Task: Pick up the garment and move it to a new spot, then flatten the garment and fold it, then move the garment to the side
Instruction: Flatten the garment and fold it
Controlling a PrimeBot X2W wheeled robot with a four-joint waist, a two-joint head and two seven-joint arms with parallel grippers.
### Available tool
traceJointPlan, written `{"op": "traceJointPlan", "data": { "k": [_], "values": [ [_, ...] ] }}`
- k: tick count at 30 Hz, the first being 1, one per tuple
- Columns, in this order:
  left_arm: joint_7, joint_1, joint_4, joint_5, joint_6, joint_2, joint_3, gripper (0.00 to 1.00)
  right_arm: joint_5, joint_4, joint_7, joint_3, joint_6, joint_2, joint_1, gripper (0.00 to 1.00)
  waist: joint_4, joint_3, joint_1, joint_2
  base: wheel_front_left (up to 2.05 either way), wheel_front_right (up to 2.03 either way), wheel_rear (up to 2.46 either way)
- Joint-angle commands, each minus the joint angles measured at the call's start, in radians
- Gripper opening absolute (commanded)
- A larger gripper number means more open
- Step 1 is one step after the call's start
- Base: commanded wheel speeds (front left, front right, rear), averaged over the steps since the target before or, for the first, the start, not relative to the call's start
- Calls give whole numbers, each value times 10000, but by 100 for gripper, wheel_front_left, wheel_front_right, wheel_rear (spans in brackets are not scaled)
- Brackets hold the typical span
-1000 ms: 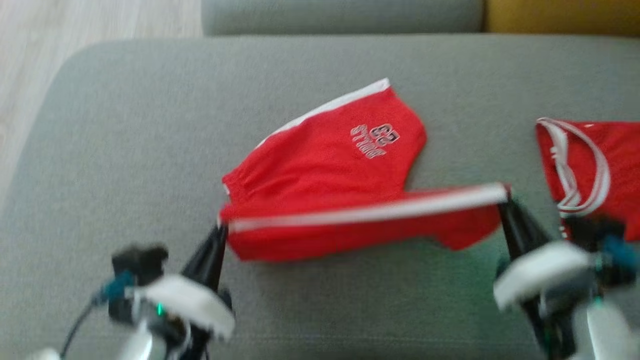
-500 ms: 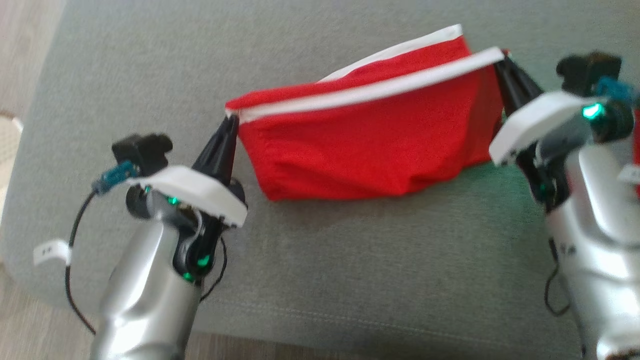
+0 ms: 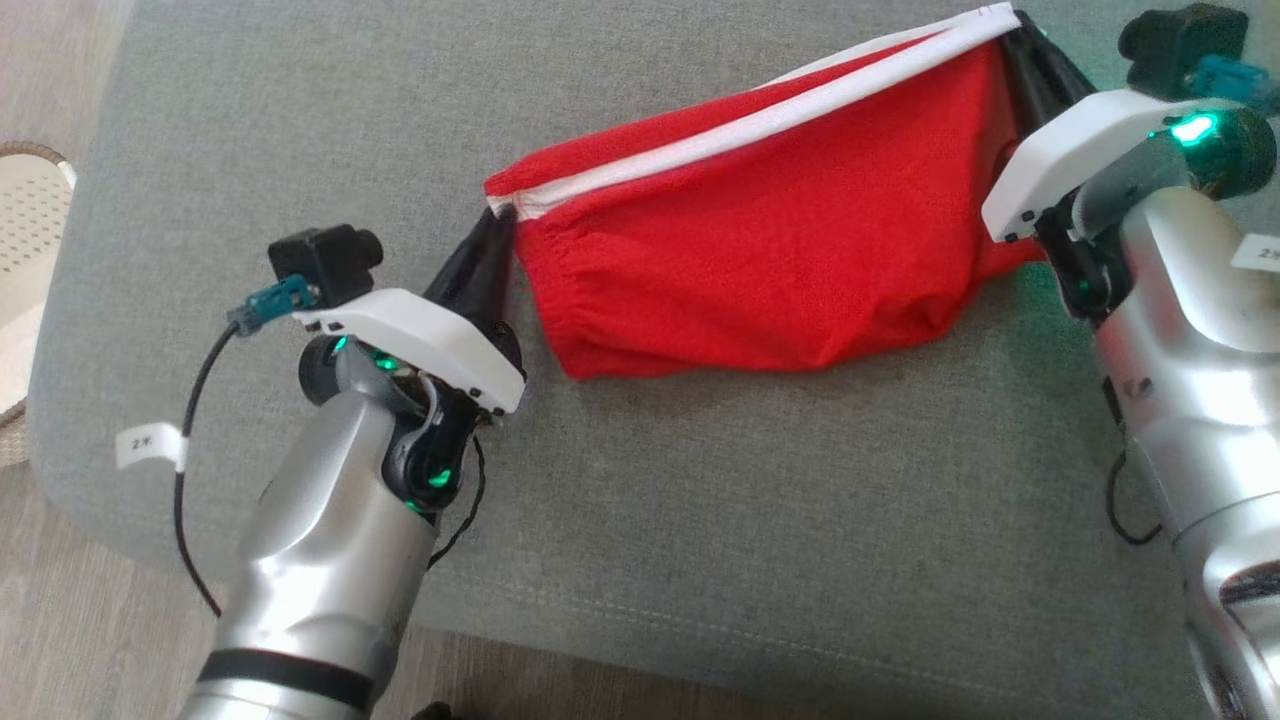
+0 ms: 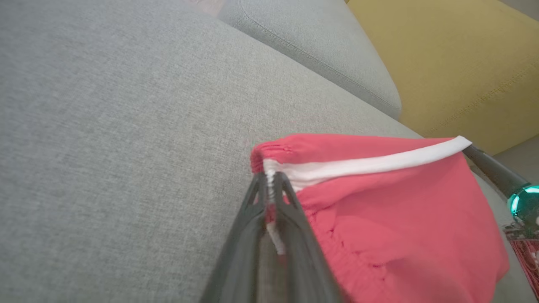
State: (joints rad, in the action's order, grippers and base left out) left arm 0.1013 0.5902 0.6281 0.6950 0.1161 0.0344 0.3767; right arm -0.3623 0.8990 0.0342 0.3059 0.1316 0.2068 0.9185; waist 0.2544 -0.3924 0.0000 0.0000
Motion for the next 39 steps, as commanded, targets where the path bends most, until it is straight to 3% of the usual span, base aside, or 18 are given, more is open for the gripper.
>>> {"op": "traceJointPlan", "data": {
  "k": [1, 8, 13, 17, 21, 39],
  "values": [
    [149, 360, -166, 68, 68, 209, -204, 100, -99, -152, 323, 237, -9, -43, 323, 100, -15, 7, 0, 0, 0, 0, 0],
    [1037, 281, -1, -184, 110, 475, 95, 100, -145, 540, 1702, 668, -9, -149, 446, 100, -276, 283, 0, 0, 0, 0, 0],
    [1543, -258, -751, -1136, -481, 990, -29, 100, 216, 192, 2183, 507, -9, -212, 9, 100, -643, 653, 0, 0, 0, 0, 0],
    [1598, -1182, -2383, -1998, -1184, 1432, -720, 100, 740, -1046, 2264, 65, -9, -389, -988, 100, -1098, 1041, 0, 0, 0, 0, 0],
    [1601, -2067, -3398, -2508, -1483, 1746, -1039, 100, 1217, -2278, 2271, -536, -9, -561, -2149, 100, -1379, 1407, 0, 0, 0, 0, 0],
    [1142, -3803, -4605, -2893, -2039, 2328, -808, 100, 2422, -7474, 182, -2379, -9, -1466, -6963, 100, -1832, 2148, 0, 0, 0, 0, 0]
  ]
}}
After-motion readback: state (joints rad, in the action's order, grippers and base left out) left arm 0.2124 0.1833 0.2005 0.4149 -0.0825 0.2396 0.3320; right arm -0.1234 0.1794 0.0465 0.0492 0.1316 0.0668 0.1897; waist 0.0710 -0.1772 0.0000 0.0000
